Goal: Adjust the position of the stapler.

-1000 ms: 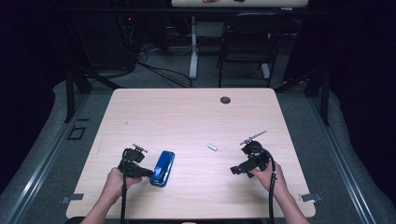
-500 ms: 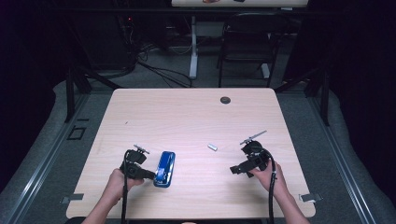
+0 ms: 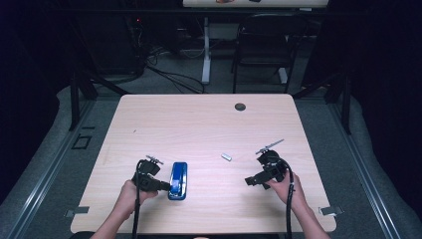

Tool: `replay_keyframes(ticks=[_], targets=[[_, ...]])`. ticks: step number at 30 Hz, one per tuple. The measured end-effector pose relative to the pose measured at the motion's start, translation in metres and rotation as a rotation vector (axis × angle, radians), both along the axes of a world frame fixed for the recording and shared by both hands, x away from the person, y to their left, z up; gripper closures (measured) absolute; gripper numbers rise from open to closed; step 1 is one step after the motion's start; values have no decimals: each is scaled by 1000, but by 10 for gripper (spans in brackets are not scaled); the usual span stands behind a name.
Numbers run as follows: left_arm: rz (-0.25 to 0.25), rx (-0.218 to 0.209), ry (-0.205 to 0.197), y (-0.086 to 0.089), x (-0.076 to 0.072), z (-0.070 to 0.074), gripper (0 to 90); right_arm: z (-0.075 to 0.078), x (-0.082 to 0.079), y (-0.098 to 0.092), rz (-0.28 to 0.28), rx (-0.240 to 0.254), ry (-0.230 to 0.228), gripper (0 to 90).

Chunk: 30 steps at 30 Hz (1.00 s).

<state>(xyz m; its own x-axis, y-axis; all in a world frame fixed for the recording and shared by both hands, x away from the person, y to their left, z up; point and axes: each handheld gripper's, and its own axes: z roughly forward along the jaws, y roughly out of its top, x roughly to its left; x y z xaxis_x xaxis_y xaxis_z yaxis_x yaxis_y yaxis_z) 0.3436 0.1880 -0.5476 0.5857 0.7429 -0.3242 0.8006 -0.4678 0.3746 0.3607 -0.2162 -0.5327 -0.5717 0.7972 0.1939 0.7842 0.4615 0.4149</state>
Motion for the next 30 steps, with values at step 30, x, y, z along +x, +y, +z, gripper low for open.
replay_keyframes(ticks=[30], targets=[[-117,67,-3,-27,-3,-7,900,0,-1,5,16,21,19,77]])
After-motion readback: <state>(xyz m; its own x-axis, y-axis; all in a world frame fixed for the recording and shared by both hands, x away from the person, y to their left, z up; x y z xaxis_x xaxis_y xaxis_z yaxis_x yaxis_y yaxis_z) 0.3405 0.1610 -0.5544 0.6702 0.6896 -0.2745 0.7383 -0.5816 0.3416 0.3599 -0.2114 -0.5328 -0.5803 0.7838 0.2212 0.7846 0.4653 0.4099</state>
